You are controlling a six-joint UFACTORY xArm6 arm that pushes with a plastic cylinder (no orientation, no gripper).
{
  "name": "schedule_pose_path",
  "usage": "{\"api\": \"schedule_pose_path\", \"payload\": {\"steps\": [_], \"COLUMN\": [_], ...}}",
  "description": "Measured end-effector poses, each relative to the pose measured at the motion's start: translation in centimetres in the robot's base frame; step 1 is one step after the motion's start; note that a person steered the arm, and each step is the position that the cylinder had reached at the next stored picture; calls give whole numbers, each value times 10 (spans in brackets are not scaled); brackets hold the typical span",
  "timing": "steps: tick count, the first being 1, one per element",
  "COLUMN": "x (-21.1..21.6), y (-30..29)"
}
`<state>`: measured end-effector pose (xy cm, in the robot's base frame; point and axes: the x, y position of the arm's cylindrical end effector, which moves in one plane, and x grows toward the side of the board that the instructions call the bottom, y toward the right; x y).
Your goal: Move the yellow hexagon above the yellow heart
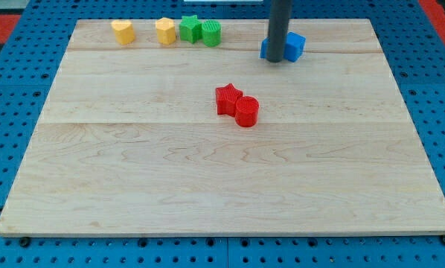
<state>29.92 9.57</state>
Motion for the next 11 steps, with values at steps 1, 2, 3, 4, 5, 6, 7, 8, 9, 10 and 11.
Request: {"api": "schedule_pose_path", "payload": {"steps": [1, 2, 3, 4, 5, 6, 7, 8, 9, 10, 11], "x": [0, 0, -3, -23, -45, -61, -71, -77, -90, -107, -107], "y": [-29, -76, -125, -150, -173, -190, -207, -232, -229, -228, -223]}}
